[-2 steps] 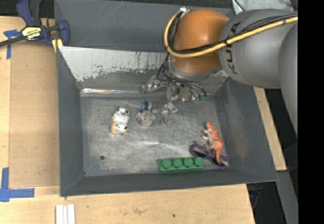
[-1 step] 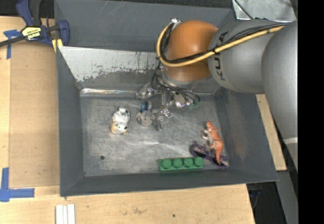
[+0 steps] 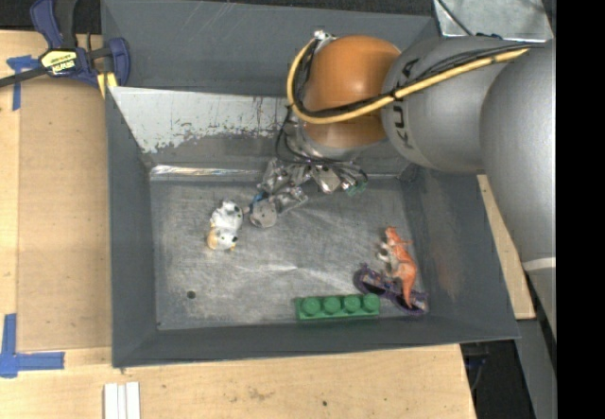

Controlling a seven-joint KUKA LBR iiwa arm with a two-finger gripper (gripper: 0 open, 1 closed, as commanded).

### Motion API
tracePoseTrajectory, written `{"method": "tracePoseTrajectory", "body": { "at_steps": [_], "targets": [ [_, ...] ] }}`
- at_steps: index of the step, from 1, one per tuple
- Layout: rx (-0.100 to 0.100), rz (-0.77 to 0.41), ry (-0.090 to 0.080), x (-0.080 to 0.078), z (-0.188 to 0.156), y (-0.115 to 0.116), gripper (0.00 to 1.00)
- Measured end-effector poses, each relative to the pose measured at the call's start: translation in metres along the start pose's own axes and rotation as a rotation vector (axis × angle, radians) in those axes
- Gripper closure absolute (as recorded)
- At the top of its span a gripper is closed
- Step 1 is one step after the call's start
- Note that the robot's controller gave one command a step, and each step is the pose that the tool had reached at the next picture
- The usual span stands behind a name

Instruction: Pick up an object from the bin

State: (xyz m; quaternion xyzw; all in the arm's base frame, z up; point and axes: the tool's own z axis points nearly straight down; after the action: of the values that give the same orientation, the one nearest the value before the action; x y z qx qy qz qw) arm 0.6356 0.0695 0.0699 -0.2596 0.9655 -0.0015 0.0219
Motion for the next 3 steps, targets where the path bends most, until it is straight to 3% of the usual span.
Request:
{"method": "tracePoseTrajectory", "body": {
  "at_steps": [1, 2, 3],
  "targets": [
    [-0.001, -0.036, 0.008, 0.002, -0.006, 0.002, 1.0],
    [-0.013, 0.001, 0.035, -0.002, -0.013, -0.001, 1.0],
    [-0.013, -0.033, 0.035, 0.0, -0.025, 0.001, 1.0]
  ]
}}
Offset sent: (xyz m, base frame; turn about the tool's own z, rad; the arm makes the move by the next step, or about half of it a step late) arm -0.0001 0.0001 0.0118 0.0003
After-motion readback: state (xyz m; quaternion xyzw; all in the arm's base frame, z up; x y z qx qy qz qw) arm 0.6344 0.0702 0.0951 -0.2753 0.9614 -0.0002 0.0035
